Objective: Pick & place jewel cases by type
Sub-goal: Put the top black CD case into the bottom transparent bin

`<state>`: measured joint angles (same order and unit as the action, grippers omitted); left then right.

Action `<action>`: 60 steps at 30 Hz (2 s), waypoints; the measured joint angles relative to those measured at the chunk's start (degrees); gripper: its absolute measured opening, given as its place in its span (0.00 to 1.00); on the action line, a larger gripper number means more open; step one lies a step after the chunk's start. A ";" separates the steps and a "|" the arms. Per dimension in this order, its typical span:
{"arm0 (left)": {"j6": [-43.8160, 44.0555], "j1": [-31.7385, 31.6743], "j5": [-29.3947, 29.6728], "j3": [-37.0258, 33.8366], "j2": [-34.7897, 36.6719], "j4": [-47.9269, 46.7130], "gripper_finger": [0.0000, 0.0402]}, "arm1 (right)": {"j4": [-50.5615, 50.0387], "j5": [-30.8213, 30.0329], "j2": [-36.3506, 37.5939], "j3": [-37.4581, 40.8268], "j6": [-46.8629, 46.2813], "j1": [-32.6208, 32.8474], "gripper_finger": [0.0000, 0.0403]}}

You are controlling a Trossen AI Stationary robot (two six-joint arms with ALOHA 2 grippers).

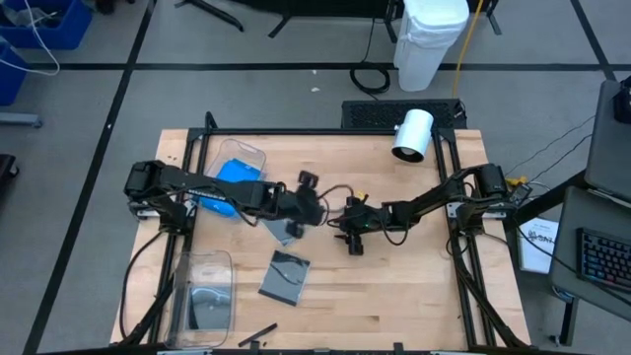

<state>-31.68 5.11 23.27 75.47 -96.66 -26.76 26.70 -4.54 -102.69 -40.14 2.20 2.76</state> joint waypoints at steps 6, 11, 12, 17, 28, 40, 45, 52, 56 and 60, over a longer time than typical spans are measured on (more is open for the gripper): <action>18.72 0.39 -2.15 -0.06 0.00 -22.45 0.38 | -0.04 0.09 0.00 0.00 -1.22 0.04 0.52; 30.28 -0.73 -4.02 -2.00 0.02 -34.86 0.38 | 0.23 0.09 0.00 0.02 -1.51 0.04 0.53; 31.18 -1.00 -4.00 -3.22 0.02 -34.62 0.38 | 0.47 0.09 0.00 0.02 -1.53 0.04 0.53; 32.10 -2.50 -6.60 -10.99 0.02 -29.59 0.38 | 0.50 0.11 0.02 0.02 -1.55 0.04 0.52; 25.56 -5.00 5.49 -21.66 -0.11 -23.40 0.38 | 1.02 0.12 0.09 0.04 -1.56 0.09 0.52; 23.19 -7.74 -6.16 -26.39 -0.40 -14.51 0.38 | 0.94 0.13 0.09 0.07 -1.57 0.09 0.53; 27.78 -6.66 -21.85 -25.25 -0.50 -8.43 0.38 | 0.96 0.13 0.09 0.07 -1.57 0.08 0.53; 33.78 -4.68 -38.64 -25.06 -0.97 7.72 0.38 | 0.86 0.20 0.11 0.11 -1.60 0.07 0.52; 35.49 -3.79 -30.91 -25.01 -1.37 5.40 0.39 | 0.70 0.17 0.11 0.13 -1.62 0.09 0.53; 39.23 -3.64 -27.20 -24.65 -1.80 2.22 0.46 | 0.50 0.17 0.11 0.13 -1.60 0.07 0.53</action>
<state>7.56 1.47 -3.93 50.82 -98.46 -24.54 27.20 -4.36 -102.59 -40.01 0.60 2.83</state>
